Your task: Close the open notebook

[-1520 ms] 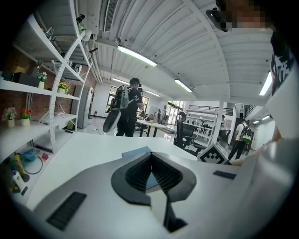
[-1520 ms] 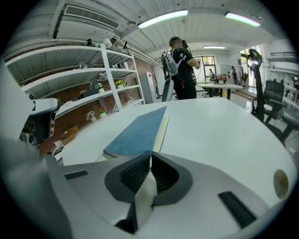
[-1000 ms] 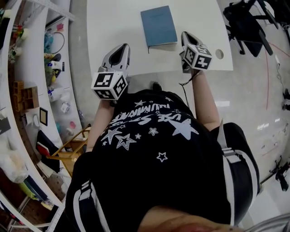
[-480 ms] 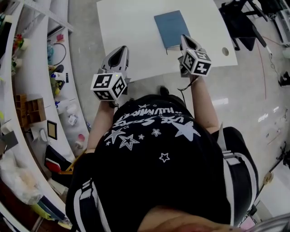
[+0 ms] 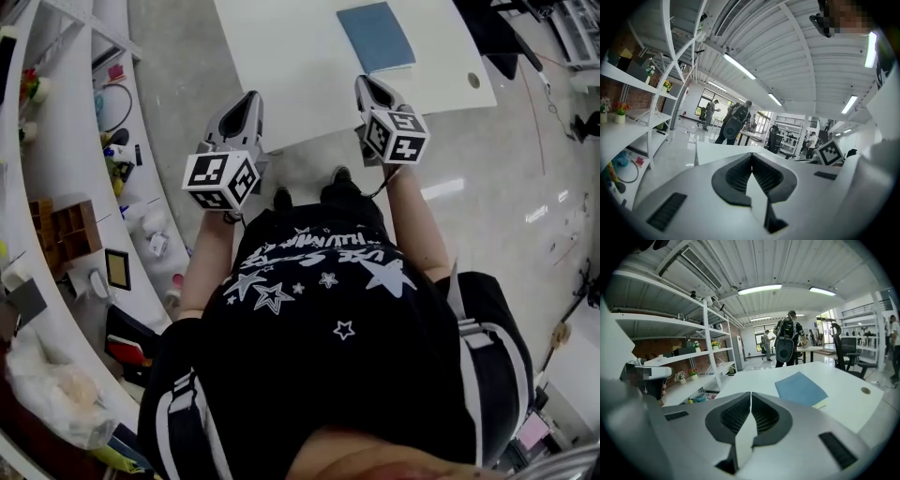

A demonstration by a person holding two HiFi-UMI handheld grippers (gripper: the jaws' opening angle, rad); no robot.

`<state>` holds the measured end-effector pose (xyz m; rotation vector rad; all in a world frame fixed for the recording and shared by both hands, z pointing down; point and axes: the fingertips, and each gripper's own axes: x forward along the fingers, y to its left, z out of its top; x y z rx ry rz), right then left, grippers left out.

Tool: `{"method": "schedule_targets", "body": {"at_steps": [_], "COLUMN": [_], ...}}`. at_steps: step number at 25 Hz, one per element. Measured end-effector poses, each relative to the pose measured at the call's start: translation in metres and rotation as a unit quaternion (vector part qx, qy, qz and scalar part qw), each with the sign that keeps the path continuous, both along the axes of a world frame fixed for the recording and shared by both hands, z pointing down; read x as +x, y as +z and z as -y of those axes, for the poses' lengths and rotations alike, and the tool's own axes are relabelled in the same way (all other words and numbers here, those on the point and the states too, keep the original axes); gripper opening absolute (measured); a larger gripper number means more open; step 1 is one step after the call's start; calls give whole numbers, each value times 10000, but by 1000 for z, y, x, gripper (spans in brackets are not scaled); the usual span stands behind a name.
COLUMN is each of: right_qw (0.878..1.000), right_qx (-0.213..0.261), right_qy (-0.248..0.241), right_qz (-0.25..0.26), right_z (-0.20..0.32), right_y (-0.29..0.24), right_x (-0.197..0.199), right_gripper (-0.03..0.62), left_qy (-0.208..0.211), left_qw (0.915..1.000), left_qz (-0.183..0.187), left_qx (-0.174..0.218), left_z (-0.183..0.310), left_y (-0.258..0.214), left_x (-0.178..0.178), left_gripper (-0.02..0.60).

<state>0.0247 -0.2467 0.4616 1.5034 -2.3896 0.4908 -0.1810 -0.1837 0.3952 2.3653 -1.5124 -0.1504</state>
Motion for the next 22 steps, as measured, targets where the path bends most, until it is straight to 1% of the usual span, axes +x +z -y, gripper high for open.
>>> {"method": "schedule_targets", "body": {"at_steps": [4, 9, 15, 19, 22], "right_qw": [9998, 9996, 9993, 9989, 9984], "right_qx": [85, 40, 43, 94, 235], "right_qy": [-151, -274, -355, -410, -460], "right_qz": [-77, -41, 112, 214, 236], "right_z": [-15, -28, -56, -92, -121], "right_y": [-8, 4, 8, -2, -17], "right_x": [-15, -12, -2, 9, 24], "right_gripper": [12, 12, 12, 11, 12], "left_qy": [-35, -55, -12, 38, 148], "left_qw": [9999, 9999, 10000, 9999, 9997], "left_qz": [-119, -144, -33, -53, -43], "left_qx": [8, 20, 82, 120, 182], "left_z": [-10, -25, -49, -76, -100], "left_y": [-1, 2, 1, -11, -21], "left_x": [-8, -1, 25, 46, 69], "left_gripper": [11, 12, 12, 12, 12]}}
